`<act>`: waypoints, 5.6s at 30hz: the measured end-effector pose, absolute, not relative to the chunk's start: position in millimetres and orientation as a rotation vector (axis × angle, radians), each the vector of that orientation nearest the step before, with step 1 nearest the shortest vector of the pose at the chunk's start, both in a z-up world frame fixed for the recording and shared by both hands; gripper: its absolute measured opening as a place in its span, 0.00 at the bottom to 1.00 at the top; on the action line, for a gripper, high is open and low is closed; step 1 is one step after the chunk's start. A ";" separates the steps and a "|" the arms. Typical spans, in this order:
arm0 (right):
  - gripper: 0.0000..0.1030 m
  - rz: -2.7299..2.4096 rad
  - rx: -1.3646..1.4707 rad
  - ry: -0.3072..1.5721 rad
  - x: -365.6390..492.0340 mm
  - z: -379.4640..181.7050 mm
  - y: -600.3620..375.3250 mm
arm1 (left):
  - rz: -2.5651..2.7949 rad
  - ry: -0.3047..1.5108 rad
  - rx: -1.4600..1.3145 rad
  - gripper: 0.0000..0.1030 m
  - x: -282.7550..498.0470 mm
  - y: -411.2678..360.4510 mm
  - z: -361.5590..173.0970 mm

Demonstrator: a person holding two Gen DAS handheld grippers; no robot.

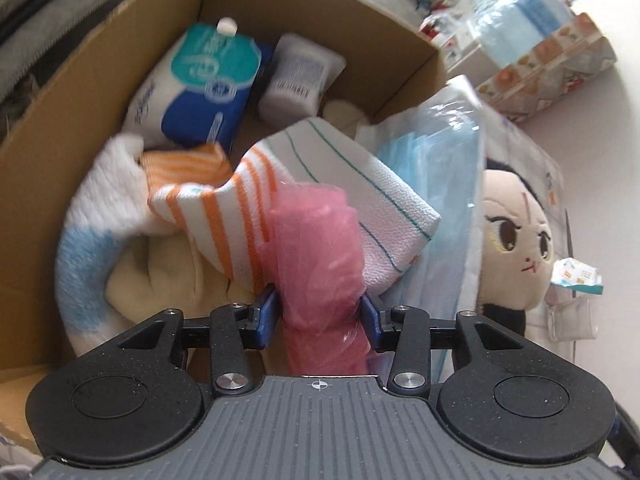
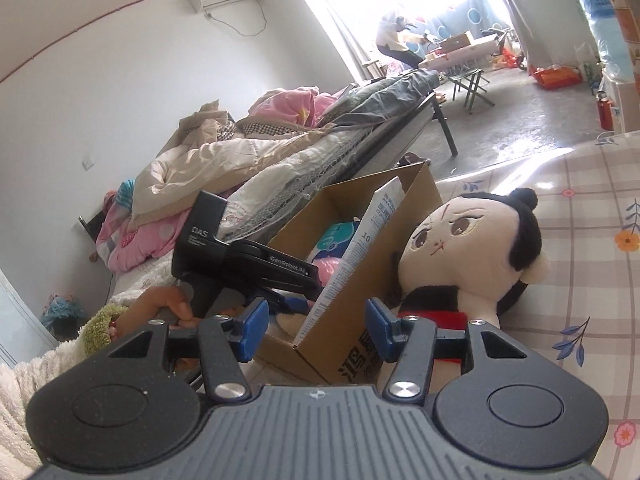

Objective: Organize soft objects
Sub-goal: 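Lower the pink bag roll into the box and open the left gripper, then move the left gripper to the white-and-teal swab packet by the glass, then close the left gripper on the swab packet's teal edge, then lift the swab packet and carry it over the box with the left gripper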

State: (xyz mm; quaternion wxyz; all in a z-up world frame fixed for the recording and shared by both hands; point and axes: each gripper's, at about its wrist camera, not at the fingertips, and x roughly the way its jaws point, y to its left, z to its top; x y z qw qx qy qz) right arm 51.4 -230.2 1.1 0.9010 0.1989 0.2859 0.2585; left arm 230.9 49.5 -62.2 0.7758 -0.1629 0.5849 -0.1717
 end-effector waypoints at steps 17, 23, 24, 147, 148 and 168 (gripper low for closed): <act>0.75 0.412 0.440 0.579 29.5 -8.2 -238.2 | -0.412 0.985 -0.445 0.93 177.5 72.3 2.9; 0.78 0.274 0.458 0.550 5.6 -18.1 -247.5 | -0.424 0.795 -0.351 0.95 142.3 56.7 41.6; 0.78 0.249 0.460 0.541 1.1 -19.7 -250.6 | -0.439 0.771 -0.333 0.96 137.4 51.5 47.9; 0.13 0.071 0.798 0.636 -25.2 -48.0 -344.1 | -0.985 0.600 0.281 0.03 -34.5 -117.2 -34.0; 0.13 0.082 0.775 0.618 -26.7 -36.7 -337.8 | -0.982 0.578 0.269 0.03 -35.7 -111.1 -27.2; 0.11 0.517 0.465 0.610 205.5 90.9 -159.5 | -0.618 0.581 0.001 0.03 134.5 29.9 66.9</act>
